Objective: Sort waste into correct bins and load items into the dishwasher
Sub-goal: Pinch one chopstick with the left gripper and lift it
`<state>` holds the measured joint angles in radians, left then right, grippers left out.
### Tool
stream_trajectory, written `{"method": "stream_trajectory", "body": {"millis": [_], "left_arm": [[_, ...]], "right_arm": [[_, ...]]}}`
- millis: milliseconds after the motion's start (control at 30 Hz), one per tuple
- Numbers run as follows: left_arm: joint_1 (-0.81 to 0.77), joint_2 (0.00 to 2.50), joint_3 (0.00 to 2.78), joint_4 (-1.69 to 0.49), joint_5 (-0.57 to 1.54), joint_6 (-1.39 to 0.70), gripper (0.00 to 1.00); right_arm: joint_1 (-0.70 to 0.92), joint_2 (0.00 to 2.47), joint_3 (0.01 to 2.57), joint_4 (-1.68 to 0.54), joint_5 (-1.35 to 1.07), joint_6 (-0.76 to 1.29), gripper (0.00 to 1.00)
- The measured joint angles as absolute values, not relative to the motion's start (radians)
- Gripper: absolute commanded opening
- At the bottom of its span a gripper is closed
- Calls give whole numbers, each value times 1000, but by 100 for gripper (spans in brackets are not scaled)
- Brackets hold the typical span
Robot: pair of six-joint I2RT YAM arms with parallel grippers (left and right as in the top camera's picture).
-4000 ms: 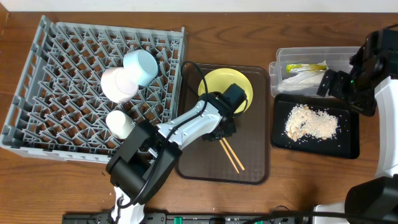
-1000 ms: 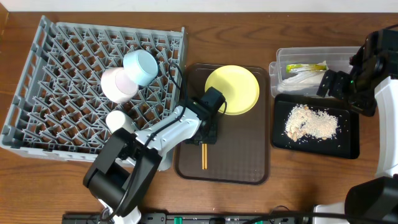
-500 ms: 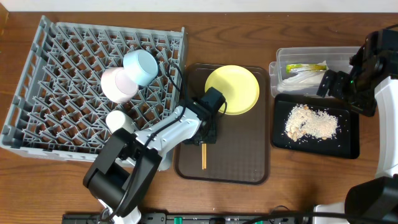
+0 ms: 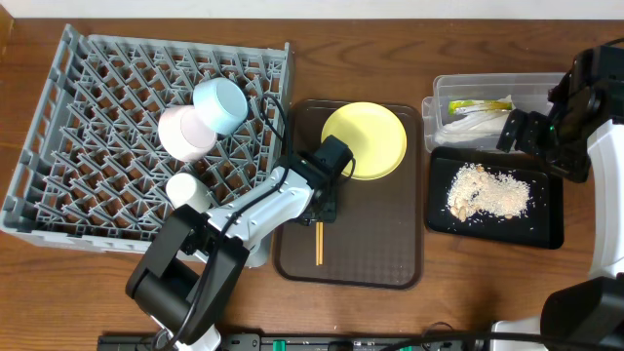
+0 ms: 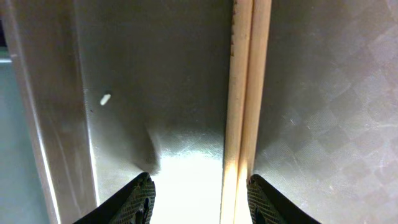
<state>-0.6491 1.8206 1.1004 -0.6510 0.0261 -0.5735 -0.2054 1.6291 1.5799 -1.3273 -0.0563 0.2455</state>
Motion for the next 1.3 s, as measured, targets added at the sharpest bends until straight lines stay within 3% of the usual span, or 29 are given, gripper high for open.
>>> {"method": "stream_trajectory", "body": {"millis": [1300], "left_arm": [[-649, 1821, 1097, -657, -32, -606, 52]], "right_arm": [[-205, 1629, 1580, -1331, -56, 245, 99]]}}
